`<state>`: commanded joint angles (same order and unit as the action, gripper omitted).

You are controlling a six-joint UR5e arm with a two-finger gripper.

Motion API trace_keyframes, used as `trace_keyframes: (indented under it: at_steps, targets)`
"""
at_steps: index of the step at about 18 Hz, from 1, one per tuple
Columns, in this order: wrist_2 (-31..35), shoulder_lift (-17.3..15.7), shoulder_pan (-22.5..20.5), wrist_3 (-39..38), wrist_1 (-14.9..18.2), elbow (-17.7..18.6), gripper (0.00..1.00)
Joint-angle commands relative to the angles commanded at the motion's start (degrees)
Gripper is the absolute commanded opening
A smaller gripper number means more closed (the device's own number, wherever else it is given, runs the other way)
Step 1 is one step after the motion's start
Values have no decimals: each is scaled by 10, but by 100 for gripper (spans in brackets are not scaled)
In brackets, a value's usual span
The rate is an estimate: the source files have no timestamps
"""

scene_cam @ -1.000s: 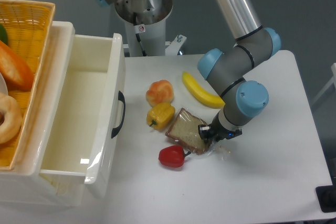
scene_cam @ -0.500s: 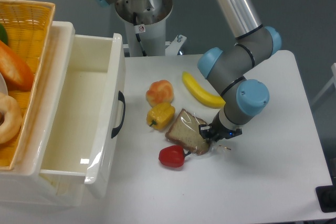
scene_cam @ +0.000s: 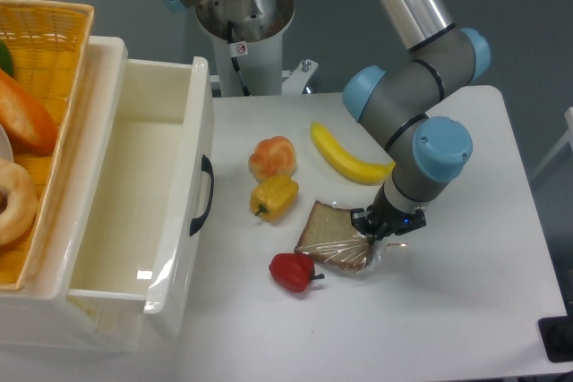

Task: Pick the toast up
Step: 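Lift the bagged bread slice up off the table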

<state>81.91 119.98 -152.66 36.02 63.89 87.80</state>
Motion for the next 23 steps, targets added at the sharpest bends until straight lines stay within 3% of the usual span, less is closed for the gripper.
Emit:
trace_keyframes:
  at_steps: [9,15,23]
  targets:
    - [-2,-46,-17,170,17,-6,0]
    - [-17,-57,-34,252,20,-10,0]
    - [-20,-74,-55,332,55,-9,0]
